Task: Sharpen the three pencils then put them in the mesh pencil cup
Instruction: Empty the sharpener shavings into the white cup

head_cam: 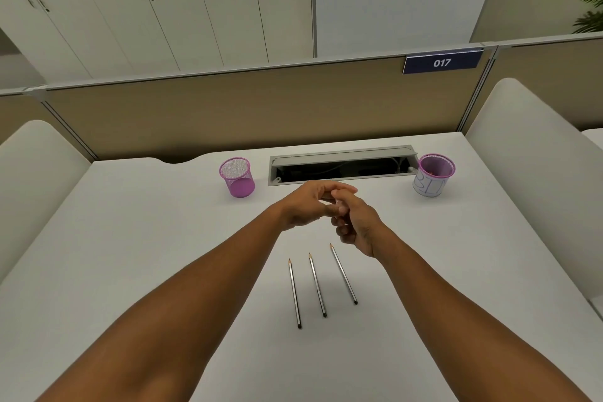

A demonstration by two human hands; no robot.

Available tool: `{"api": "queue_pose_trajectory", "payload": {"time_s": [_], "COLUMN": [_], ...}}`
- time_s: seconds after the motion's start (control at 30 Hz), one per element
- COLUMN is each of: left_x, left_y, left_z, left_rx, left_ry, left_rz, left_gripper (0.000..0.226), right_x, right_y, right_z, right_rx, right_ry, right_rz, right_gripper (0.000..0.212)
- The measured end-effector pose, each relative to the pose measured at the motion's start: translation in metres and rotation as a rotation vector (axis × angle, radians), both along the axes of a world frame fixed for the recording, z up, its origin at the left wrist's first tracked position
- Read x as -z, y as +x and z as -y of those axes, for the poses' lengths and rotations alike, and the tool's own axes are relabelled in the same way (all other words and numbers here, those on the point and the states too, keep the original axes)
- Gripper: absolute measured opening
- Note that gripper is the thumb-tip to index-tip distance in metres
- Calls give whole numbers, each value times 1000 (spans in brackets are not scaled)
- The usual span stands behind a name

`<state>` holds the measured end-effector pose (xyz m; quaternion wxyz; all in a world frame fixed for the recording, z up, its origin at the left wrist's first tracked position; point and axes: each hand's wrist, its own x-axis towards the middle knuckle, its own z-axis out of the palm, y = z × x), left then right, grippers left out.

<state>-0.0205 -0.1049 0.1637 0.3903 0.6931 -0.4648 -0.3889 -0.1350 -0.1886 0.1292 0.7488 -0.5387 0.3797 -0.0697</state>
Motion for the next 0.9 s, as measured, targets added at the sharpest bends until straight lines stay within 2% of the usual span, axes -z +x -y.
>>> {"api": "queue_pose_trajectory", "payload": {"time_s": [0.27,0.4,0.47,0.57,0.8,0.9], "left_x": [19,31,36,47,68,76], "left_y": [1,6,6,6,8,9], "left_z": [1,0,0,-1,-1,0], "left_rx": [-192,-218,-214,-205,-262,-315], "left_ry": [-55,-34,-23,-11,-5,21], "left_rz": [-23,-72,-88,-103,-147,-183], "left_gripper": [36,43,45,46,38,37], "right_x": [10,21,26,32,47,54], "right_y": [-1,-7,-10,-12,-13,-12], "right_z": [5,9,10,9,10,11], "right_rx": [-101,-118,-145,-204,-108,-89], "right_ry": [-53,-62,-147,-319,-391,-528], "right_rz": [15,36,1,-49,-58,-135], "right_gripper": [61,39,31,34,37,33]}}
